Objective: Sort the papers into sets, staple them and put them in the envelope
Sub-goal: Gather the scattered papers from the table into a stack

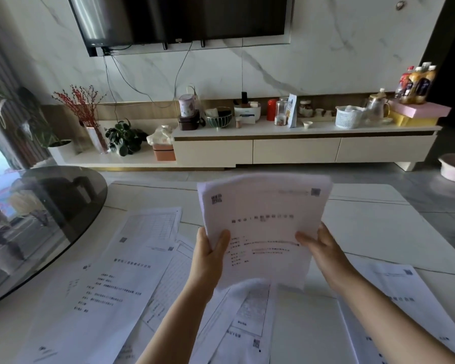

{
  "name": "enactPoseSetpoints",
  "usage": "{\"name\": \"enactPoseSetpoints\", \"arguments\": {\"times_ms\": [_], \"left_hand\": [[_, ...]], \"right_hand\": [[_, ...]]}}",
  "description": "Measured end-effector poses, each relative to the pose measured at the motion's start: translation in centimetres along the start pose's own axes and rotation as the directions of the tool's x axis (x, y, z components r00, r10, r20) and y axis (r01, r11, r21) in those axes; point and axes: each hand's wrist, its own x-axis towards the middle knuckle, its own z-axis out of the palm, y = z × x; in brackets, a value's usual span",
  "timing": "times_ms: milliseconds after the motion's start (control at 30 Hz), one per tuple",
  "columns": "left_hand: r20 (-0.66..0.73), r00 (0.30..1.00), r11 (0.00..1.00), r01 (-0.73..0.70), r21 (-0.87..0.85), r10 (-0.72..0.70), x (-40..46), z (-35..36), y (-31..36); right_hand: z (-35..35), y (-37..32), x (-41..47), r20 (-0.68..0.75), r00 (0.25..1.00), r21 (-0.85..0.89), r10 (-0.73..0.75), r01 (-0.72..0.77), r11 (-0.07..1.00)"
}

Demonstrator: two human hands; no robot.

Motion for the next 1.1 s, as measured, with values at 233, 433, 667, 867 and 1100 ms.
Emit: {"name": "enactPoseSetpoints", "arguments": {"times_ms": [233, 433, 667, 867, 1100], "left_hand": [[-0.01, 0.998, 0.997, 0.056, 0.062, -0.056, -0.1, 0.3, -1.4], [0.063, 0.987, 0.986, 0.141, 0.089, -0.147, -1.2, 0.6, -3.9], [0.062, 0.974, 0.963, 0.205, 0.173, -0.218, -2.7, -0.2, -6.0], [0.011, 0.974, 0.934, 0.213, 0.287, -0.225, -3.8, 2.0, -3.8], [0.084, 0.943, 0.935, 0.302, 0.184, -0.321, -7.9, 7.7, -1.4]], "right_hand": [[0.6, 1.8, -0.1, -0.054, 0.998, -0.062, 0.038, -0.041, 0.997], [0.5, 5.8, -2.1, -0.035, 0.982, -0.131, 0.187, -0.19, 0.973], [-0.7, 8.8, -4.1, -0.026, 0.976, -0.299, 0.217, -0.215, 0.93], [-3.7, 5.6, -5.2, -0.116, 0.98, -0.384, 0.163, -0.195, 0.902], [-10.8, 2.2, -9.5, -0.223, 0.957, -0.405, 0.187, -0.266, 0.875]]}}
